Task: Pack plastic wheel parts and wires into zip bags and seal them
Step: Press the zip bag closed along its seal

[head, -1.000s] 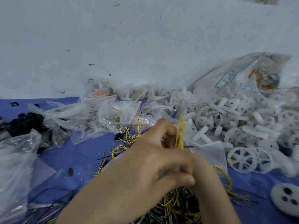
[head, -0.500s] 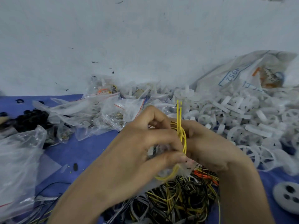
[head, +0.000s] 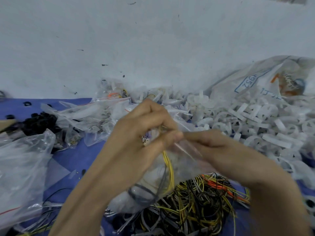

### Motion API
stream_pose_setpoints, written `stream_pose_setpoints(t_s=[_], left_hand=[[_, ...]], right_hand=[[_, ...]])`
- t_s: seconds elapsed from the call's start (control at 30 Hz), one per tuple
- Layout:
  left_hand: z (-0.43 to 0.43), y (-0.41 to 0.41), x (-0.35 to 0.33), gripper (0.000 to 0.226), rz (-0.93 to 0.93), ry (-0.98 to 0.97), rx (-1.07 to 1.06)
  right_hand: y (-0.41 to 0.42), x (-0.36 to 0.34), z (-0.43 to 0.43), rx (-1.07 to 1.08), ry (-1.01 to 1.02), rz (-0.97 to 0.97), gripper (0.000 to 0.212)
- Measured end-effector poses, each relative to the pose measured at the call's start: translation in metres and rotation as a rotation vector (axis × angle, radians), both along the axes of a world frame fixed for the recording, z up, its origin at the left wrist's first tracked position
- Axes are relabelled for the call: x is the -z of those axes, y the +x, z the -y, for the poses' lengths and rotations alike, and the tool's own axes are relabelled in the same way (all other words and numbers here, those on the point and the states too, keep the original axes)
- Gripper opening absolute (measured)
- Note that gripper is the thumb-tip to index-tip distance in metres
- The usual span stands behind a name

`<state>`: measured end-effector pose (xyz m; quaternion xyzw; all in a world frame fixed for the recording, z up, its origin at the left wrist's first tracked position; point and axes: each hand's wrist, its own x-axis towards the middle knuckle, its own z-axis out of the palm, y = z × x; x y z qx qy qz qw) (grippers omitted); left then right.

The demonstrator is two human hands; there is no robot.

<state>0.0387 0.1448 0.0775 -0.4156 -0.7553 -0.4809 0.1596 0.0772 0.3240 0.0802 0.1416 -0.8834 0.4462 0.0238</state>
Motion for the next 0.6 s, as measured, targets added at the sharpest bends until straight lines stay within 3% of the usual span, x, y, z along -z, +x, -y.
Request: stream_pose_setpoints(t_s=[0.13, 0.2, 0.27, 0.33, 0.43, 0.5, 0.6], left_hand=[[0.003, -0.003, 0.0, 0.014, -0.029, 0.086, -0.1], [0.004, -0.004, 0.001, 0.017, -0.033, 0.111, -0.124], [0.007, -0.006, 0.001, 0.016, -0.059, 0.118, -0.147], [0.012, -0.008, 0.001, 0.012, -0.103, 0.1, -0.175], [0.014, -0.008, -0.001, 0.013, -0.159, 0.051, -0.19], [0.013, -0.006, -0.002, 0.015, -0.189, 0.032, -0.183], [0.006, -0.003, -0.003, 0.012, -0.194, 0.025, -0.147]], right_hand=[[0.007, -0.005, -0.021, 0.036, -0.063, -0.109, 0.04], [0.002, 0.0, -0.028, 0.12, 0.082, -0.128, 0.04], [-0.008, 0.008, -0.031, 0.184, 0.232, -0.116, 0.031], [-0.016, 0.012, -0.031, 0.239, 0.197, -0.077, 0.008], [-0.018, 0.014, -0.033, 0.302, 0.104, -0.066, 0.009], [-0.015, 0.009, -0.03, 0.35, 0.15, -0.224, 0.017], [-0.003, -0.004, -0.012, 0.297, -0.043, -0.443, 0.026]])
